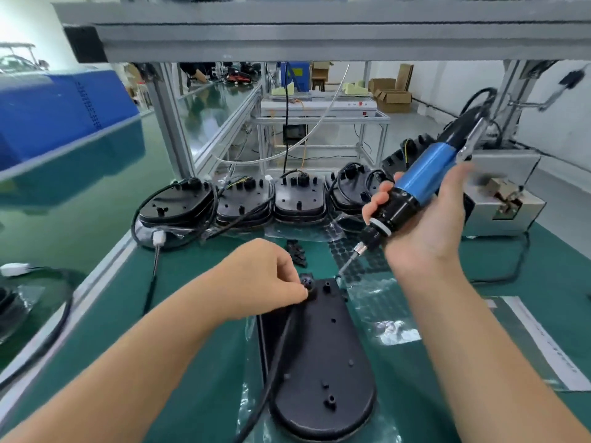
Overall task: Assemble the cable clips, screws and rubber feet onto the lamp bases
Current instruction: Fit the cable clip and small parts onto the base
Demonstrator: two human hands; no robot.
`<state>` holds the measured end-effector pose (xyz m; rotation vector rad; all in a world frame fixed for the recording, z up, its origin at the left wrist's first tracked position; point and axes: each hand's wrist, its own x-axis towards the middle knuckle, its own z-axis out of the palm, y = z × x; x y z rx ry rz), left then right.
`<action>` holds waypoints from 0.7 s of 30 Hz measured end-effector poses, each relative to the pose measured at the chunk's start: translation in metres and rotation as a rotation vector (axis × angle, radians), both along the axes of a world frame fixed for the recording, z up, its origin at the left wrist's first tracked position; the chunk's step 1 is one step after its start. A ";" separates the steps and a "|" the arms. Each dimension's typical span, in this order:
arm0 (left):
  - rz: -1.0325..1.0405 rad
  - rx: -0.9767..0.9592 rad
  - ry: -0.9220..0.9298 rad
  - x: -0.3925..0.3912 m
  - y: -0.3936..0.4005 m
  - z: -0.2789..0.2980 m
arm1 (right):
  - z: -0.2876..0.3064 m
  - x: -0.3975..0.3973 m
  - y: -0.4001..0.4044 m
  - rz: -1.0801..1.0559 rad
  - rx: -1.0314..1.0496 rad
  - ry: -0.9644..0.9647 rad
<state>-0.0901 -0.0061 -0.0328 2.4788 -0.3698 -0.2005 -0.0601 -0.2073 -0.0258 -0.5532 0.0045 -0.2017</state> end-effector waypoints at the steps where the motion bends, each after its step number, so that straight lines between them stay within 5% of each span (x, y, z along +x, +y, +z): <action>1: 0.002 -0.015 0.013 0.002 0.002 0.000 | 0.002 0.002 0.006 0.015 -0.013 -0.004; 7: 0.014 -0.149 0.106 0.008 0.020 -0.006 | -0.001 0.005 0.033 0.037 -0.087 -0.015; 21: -0.096 -0.211 -0.044 0.012 0.026 -0.022 | 0.003 -0.002 0.059 0.020 -0.207 -0.177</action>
